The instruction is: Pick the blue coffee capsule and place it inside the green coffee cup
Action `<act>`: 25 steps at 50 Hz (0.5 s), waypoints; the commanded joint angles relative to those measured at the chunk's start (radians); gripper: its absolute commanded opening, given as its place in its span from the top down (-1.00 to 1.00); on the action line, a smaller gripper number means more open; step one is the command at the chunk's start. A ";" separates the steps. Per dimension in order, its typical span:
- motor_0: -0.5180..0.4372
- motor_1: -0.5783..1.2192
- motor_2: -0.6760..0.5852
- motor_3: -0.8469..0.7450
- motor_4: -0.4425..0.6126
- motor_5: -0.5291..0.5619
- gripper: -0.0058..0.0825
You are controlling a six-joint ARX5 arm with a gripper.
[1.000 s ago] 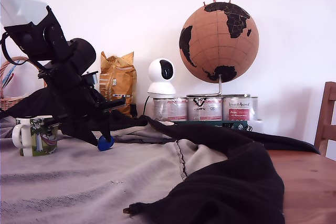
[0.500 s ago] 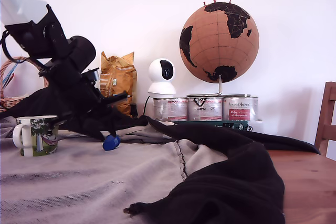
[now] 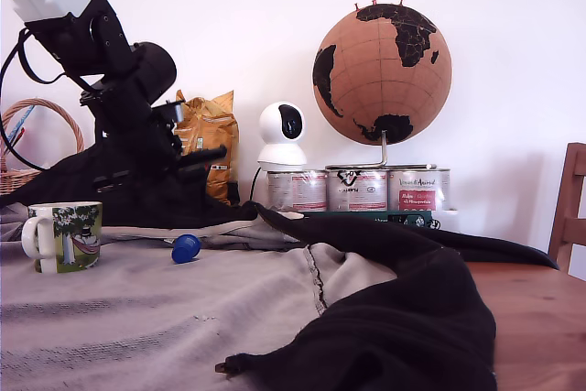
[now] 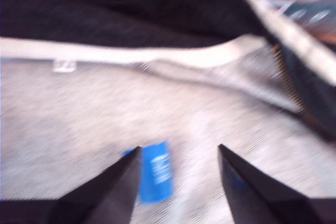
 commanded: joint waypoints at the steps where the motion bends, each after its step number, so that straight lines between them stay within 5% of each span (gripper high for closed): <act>1: -0.013 0.021 -0.002 -0.019 -0.024 0.015 -0.26; 25: -0.027 0.055 -0.001 0.002 -0.058 -0.015 -0.29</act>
